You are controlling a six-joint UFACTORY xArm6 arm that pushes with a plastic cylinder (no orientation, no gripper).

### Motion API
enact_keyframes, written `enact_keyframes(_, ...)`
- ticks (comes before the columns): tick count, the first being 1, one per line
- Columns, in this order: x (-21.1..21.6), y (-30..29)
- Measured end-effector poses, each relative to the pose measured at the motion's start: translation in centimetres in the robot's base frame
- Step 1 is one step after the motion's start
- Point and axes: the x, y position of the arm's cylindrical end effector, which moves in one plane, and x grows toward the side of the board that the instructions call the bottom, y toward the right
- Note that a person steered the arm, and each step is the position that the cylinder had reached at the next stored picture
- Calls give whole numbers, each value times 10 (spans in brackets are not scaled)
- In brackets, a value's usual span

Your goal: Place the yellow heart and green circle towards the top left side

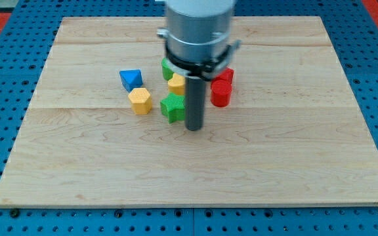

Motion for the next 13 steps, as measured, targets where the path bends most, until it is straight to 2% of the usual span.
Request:
enact_keyframes(1, -19, -29)
enact_keyframes(4, -105, -20)
enact_keyframes(6, -103, 76)
enact_keyframes(7, -105, 82)
enact_keyframes(9, -120, 48)
enact_keyframes(11, -132, -11)
enact_keyframes(13, -181, -59)
